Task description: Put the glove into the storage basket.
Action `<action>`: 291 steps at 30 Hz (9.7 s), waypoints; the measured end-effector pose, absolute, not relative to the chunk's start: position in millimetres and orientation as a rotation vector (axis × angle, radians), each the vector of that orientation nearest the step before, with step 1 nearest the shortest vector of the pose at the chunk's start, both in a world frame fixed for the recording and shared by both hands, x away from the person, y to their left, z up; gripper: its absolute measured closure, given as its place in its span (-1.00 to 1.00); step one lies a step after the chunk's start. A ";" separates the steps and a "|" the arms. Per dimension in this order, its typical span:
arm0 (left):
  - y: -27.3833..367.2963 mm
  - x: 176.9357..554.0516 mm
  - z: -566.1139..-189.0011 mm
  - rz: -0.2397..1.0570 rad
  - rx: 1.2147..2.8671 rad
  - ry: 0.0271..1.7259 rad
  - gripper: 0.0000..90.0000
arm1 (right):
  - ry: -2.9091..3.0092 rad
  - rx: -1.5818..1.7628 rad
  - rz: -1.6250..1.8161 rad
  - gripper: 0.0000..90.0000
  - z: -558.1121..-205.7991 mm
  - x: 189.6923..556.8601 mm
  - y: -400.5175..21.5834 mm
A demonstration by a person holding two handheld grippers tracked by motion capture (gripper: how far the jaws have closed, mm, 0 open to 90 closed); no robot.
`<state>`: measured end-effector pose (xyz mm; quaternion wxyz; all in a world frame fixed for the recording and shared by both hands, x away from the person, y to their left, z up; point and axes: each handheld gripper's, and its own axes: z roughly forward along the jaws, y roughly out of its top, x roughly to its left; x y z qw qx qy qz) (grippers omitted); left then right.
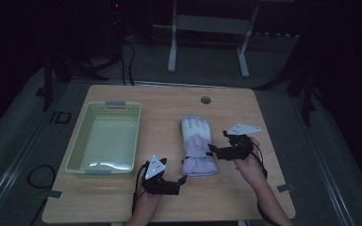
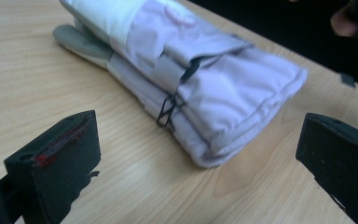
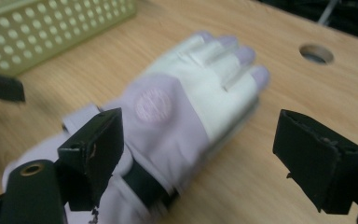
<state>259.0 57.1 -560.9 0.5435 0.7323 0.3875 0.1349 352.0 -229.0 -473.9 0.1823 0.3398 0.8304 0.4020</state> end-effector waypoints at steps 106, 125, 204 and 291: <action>81.3 332.2 -447.8 -0.001 2.081 1.042 0.61 | 2.413 1.152 1.284 0.75 -434.3 378.3 -151.8; 153.3 328.5 -425.4 0.029 2.092 1.102 0.61 | 2.447 1.057 1.307 0.75 -414.5 384.9 -78.1; 288.9 326.9 -501.9 0.106 2.215 1.443 -0.28 | 2.553 1.010 1.207 -0.26 -476.6 386.0 78.3; 57.6 270.6 -540.4 0.036 2.027 0.750 -0.97 | 2.550 0.960 1.138 -0.70 -540.7 348.2 -169.4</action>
